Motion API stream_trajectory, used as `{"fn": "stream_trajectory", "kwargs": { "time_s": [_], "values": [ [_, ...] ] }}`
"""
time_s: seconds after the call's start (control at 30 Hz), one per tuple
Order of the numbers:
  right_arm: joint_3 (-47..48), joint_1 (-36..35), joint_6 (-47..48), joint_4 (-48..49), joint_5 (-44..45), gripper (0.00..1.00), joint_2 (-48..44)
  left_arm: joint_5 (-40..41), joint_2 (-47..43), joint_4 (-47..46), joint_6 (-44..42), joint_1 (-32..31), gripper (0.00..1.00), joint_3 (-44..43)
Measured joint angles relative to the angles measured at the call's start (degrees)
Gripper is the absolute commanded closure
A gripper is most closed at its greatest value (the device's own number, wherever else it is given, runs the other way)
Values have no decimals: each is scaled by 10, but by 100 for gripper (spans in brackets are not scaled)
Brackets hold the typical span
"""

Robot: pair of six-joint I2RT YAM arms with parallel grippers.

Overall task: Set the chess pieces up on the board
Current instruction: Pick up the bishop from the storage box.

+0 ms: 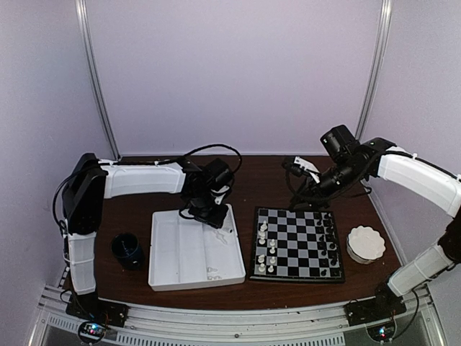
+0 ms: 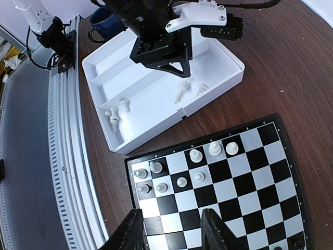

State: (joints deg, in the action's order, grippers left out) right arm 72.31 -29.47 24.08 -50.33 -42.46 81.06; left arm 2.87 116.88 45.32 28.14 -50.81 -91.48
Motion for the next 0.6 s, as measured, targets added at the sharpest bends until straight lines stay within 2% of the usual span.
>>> {"fn": "stream_trajectory", "kwargs": {
  "time_s": [0.13,0.37,0.6],
  "values": [
    [-1,2,0,4,0,60,-2,-7,0,1,42,19,64,27],
    [-1,3,0,7,-2,60,-2,-35,0,-39,141,8,64,61],
    [-2,3,0,9,-3,60,-2,-50,18,-61,169,6,64,60]
  ]
}}
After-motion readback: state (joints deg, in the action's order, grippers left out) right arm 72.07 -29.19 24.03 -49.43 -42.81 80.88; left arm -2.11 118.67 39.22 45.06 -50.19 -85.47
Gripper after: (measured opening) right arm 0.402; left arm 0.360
